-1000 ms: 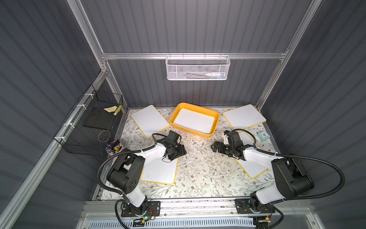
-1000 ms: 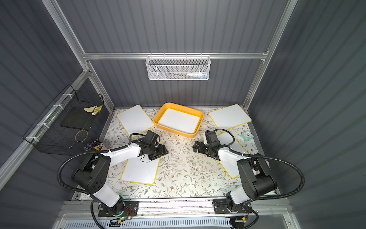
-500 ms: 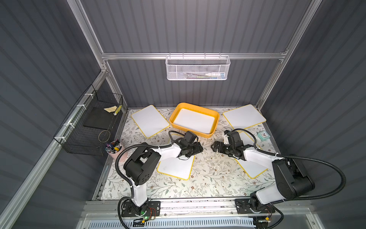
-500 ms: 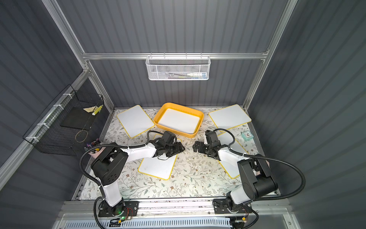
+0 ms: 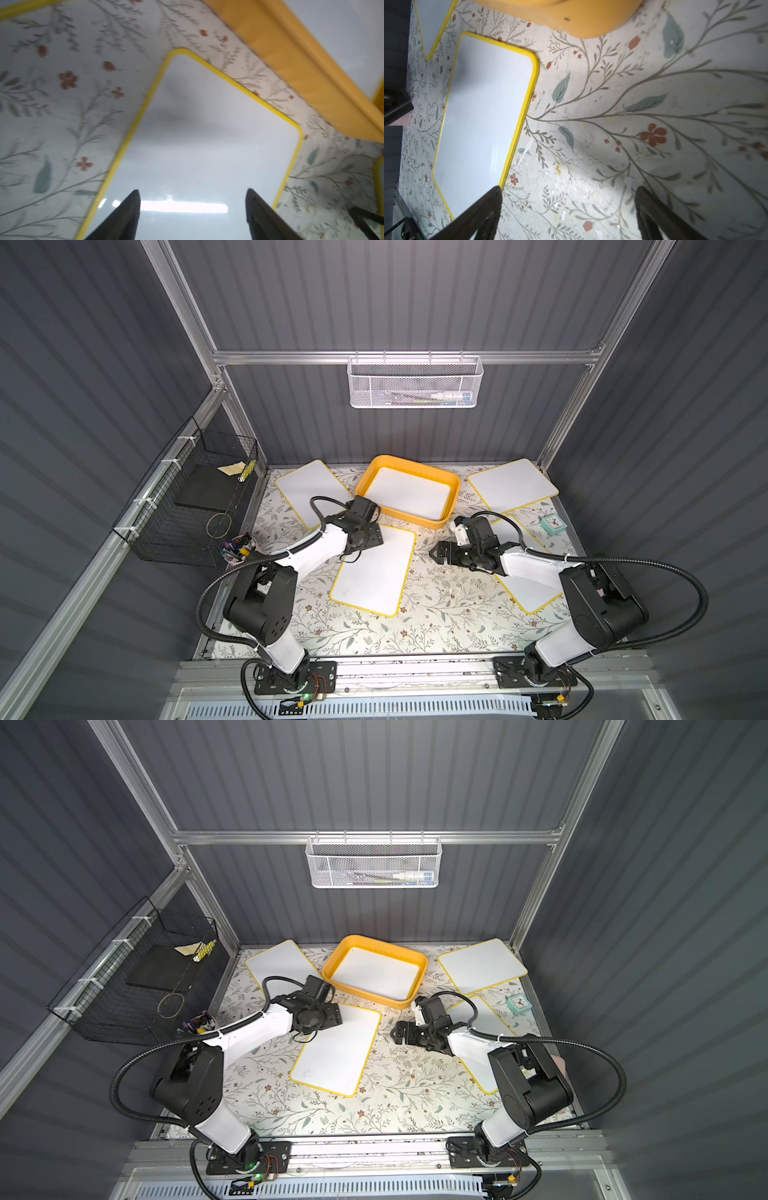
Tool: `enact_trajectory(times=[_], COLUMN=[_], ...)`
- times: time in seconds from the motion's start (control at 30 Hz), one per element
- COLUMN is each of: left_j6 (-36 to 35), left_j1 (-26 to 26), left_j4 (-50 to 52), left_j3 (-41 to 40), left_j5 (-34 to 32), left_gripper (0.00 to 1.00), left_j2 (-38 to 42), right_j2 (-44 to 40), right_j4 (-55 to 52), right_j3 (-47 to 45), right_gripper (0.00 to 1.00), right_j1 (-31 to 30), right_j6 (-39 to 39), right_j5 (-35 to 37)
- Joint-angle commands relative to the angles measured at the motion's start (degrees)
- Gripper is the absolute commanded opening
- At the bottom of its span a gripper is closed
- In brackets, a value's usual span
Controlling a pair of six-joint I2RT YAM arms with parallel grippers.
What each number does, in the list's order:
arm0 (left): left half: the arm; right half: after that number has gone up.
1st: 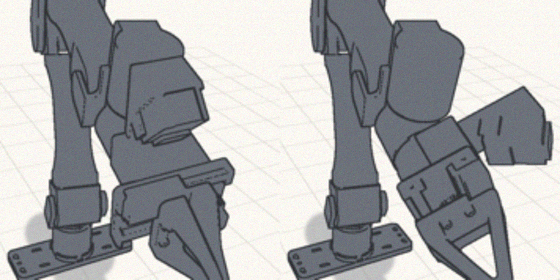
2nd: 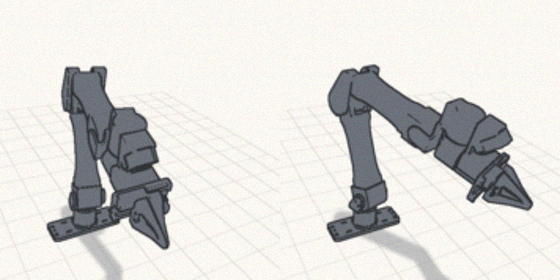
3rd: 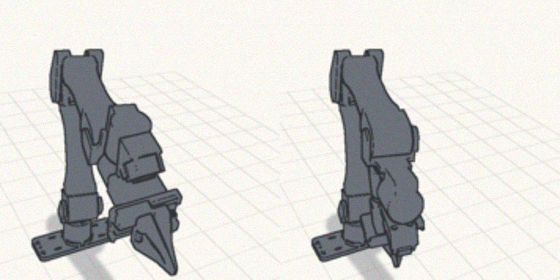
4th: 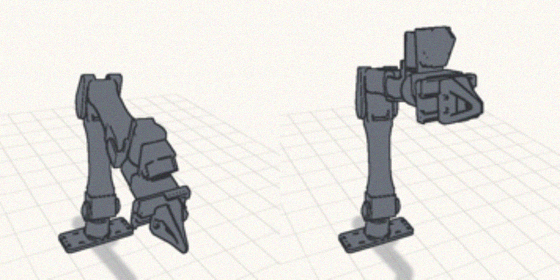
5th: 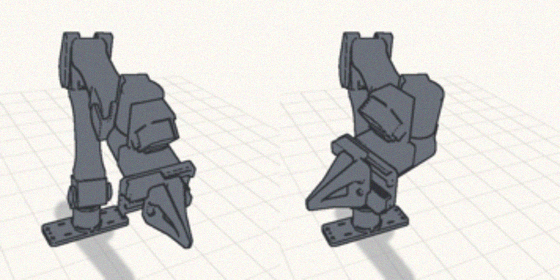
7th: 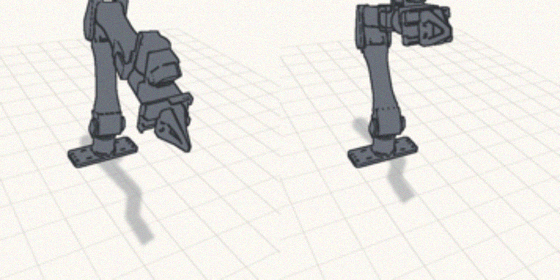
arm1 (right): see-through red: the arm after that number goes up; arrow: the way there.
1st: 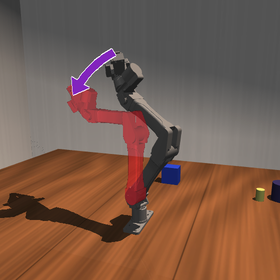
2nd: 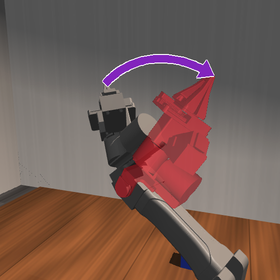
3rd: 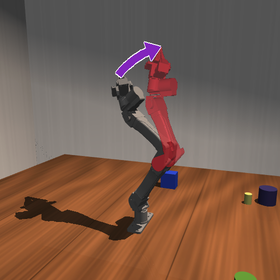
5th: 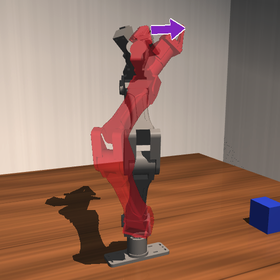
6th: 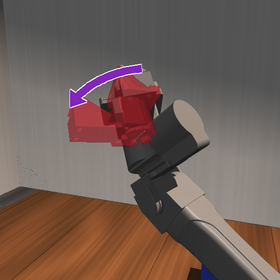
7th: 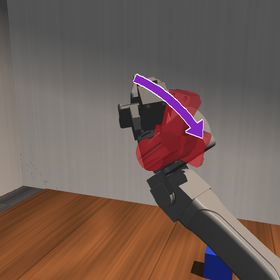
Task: Put the whiteboard into the storage box
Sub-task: Move the whiteboard to the center of the board.
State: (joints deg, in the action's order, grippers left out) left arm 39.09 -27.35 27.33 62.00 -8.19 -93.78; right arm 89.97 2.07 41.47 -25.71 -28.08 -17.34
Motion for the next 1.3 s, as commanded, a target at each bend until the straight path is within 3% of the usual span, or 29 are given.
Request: enact_trajectory(times=[0.0, 0.2, 0.33, 0.63, 0.8, 0.93, 1.07, 1.27], left_j6=[-3.48, -5.44, -4.23, 5.73, 10.55, 15.23, 17.61, 15.54], left_j1=[3.43, 7.74, 8.19, 7.59, 2.58, -5.36, -11.75, -11.36], left_j4=[3.74, 3.33, -0.03, -5.59, -5.45, -7.61, -5.32, 1.38], left_j3=[-4.44, -9.59, -12.64, -23.99, -27.90, -27.47, -25.12, -21.72], left_j5=[0.32, 1.76, 8.12, 18.45, 18.69, 21.49, 19.98, 12.01], left_gripper=[0.80, 0.80, 0.80, 0.81, 0.81, 0.81, 0.80, 0.82], left_j2=[2.19, 3.61, 1.92, 8.30, 12.10, 6.95, 4.95, 9.59], right_j2=[1.04, 4.36, 6.43, 10.55, 11.69, 11.89, 11.85, 12.06], right_j4=[1.05, 0.34, -1.27, -4.51, -5.71, -6.02, -5.99, -5.87], right_j3=[1.60, 4.69, 6.91, 10.44, 11.60, 11.79, 11.52, 11.58], right_gripper=[0.99, 0.99, 0.99, 0.99, 0.99, 0.99, 0.99, 0.99], right_j1=[-1.98, -6.29, -8.61, -9.39, -9.29, -9.27, -9.28, -9.27], right_j6=[-0.10, 1.22, 1.95, 3.15, 3.56, 3.15, 2.86, 2.64], right_j5=[-1.37, -3.70, -4.10, -4.39, -4.37, -4.52, -4.41, -5.96])
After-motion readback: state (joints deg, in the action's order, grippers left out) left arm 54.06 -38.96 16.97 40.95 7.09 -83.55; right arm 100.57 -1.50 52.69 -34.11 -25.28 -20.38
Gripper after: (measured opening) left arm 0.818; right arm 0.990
